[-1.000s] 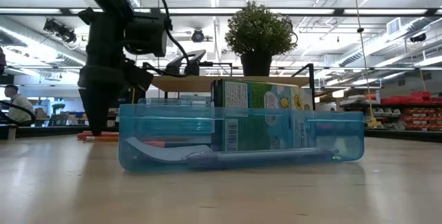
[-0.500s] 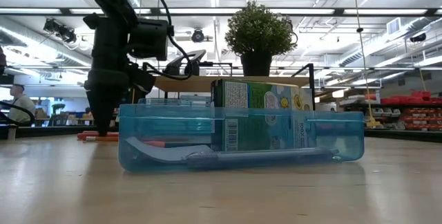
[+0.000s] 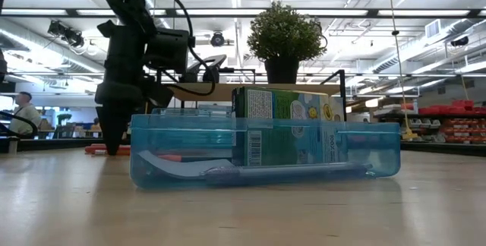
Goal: Pack school essentials
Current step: Put the orange pencil into the blue supply box, then put the orange eraser into the blue supply box
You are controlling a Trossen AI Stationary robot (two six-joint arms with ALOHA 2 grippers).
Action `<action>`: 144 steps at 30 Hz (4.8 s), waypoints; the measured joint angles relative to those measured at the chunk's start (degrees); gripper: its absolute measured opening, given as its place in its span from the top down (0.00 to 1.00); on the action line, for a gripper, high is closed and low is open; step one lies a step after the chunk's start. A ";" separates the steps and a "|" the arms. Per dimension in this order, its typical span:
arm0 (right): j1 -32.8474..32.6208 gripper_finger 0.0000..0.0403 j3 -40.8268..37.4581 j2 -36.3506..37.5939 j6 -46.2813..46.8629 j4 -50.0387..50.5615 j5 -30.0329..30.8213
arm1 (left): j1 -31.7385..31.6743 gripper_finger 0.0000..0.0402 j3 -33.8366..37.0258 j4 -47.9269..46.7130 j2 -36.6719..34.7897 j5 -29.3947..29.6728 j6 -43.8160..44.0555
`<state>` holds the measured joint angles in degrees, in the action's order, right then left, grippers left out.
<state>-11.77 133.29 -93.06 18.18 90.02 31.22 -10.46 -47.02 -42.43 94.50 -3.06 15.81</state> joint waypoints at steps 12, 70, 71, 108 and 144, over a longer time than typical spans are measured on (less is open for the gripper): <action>0.00 0.75 0.00 0.00 -0.27 0.00 0.06 | 0.24 0.93 -4.47 -3.41 0.50 -1.89 0.97; -0.03 0.75 0.02 -0.04 8.35 -0.02 -2.01 | 24.65 0.92 -30.59 1.31 9.31 -7.40 21.45; -0.02 0.75 0.02 -0.04 8.01 -0.02 -2.01 | 24.77 0.92 -30.59 1.40 9.80 -7.42 22.31; -0.02 0.75 0.02 -0.02 7.34 -0.02 -4.74 | 23.29 0.61 -30.63 4.71 11.47 -9.16 16.33; -3.91 0.90 -26.39 0.04 4.56 -11.32 -26.09 | 17.29 0.67 -21.56 -9.41 -7.50 1.13 3.30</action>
<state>-15.68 106.90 -93.01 22.74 78.69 5.13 6.83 -68.58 -51.84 87.00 -1.93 19.11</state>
